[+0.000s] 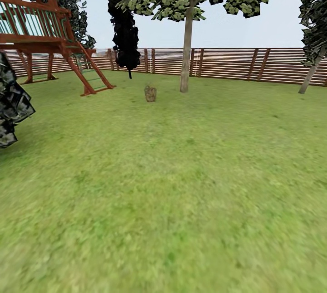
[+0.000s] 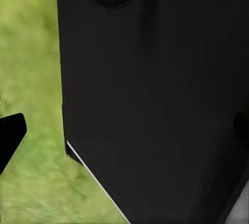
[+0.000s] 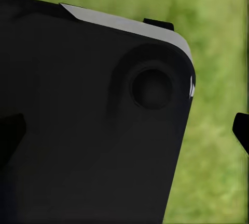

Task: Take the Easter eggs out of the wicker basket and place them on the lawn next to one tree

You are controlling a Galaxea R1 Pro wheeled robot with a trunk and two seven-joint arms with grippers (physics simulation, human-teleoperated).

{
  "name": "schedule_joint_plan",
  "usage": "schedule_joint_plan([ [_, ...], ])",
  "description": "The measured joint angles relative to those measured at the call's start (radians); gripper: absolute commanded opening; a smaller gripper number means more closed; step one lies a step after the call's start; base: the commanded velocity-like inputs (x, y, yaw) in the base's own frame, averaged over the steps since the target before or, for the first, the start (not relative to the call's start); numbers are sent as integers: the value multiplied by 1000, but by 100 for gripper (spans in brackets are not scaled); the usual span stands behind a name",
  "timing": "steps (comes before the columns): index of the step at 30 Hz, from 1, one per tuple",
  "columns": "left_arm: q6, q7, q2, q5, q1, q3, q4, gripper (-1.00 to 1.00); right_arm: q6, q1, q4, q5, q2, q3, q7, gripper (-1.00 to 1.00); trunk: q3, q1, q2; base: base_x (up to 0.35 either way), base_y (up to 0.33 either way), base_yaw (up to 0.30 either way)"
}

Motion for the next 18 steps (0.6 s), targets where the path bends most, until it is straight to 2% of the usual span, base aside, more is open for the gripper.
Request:
schedule_joint_plan([
  [14,0,0,0,0,0,0,0,100,0,0,2,9,0,0,0,100,0,0,0,337,0,0],
  [18,0,0,0,0,0,0,0,100,0,0,3,12,2,1,0,100,-2,0,0,337,0,133],
])
